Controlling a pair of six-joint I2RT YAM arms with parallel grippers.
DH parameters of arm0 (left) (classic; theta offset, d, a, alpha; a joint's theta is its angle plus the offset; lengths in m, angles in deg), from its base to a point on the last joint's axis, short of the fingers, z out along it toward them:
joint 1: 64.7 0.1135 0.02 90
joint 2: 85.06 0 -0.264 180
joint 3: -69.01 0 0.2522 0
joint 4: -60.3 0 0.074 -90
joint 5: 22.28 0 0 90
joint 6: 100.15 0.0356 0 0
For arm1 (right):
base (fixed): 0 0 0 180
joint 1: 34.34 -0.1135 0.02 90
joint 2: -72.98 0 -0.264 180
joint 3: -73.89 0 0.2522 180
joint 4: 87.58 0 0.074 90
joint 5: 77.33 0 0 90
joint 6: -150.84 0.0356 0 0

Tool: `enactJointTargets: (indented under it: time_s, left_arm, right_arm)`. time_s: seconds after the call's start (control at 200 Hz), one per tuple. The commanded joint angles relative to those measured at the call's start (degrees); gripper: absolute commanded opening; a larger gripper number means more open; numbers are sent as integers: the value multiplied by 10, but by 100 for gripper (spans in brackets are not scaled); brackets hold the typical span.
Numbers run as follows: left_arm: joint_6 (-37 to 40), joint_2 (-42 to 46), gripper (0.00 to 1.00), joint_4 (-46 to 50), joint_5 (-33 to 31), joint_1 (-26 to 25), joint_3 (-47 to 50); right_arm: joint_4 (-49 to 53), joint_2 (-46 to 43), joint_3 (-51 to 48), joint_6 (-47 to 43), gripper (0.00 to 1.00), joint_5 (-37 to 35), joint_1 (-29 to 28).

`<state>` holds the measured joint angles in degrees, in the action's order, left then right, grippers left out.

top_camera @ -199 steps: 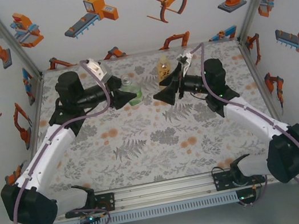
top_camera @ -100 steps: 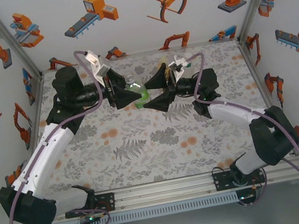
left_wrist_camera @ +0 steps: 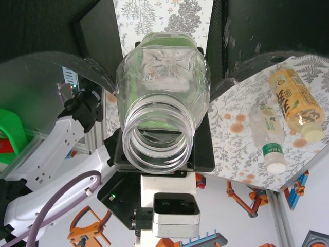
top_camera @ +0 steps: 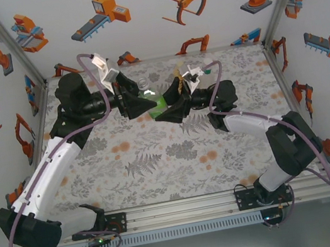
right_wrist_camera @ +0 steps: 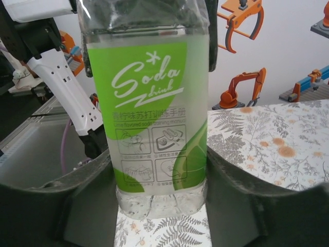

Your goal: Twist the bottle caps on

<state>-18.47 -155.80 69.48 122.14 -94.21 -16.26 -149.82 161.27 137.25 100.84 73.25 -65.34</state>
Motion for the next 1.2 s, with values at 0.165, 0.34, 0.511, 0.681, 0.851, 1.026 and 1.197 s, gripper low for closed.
enactJointTargets:
  time_s: [0.165,0.34,0.511,0.681,0.851,1.026,1.197]
  left_arm:
    - [-47,20,75,-130,-2,-10,19]
    - [-72,23,79,-237,-22,-25,57]
    - [-95,8,79,-334,-44,-47,79]
    - [-128,-13,78,-431,-55,-60,88]
    - [-149,-30,73,-479,-52,-66,85]
    - [-149,-34,71,-472,-54,-68,82]
    - [-147,-43,69,-456,-55,-74,75]
  right_arm:
    - [-32,-17,8,10,28,-36,-5]
    - [-32,-38,16,16,25,-73,-9]
    - [-32,-49,27,16,23,-105,-21]
    - [-32,-56,37,17,23,-117,-28]
    - [-32,-67,38,16,22,-132,-31]
    - [-32,-76,45,16,22,-135,-34]
    - [-32,-81,50,13,21,-130,-38]
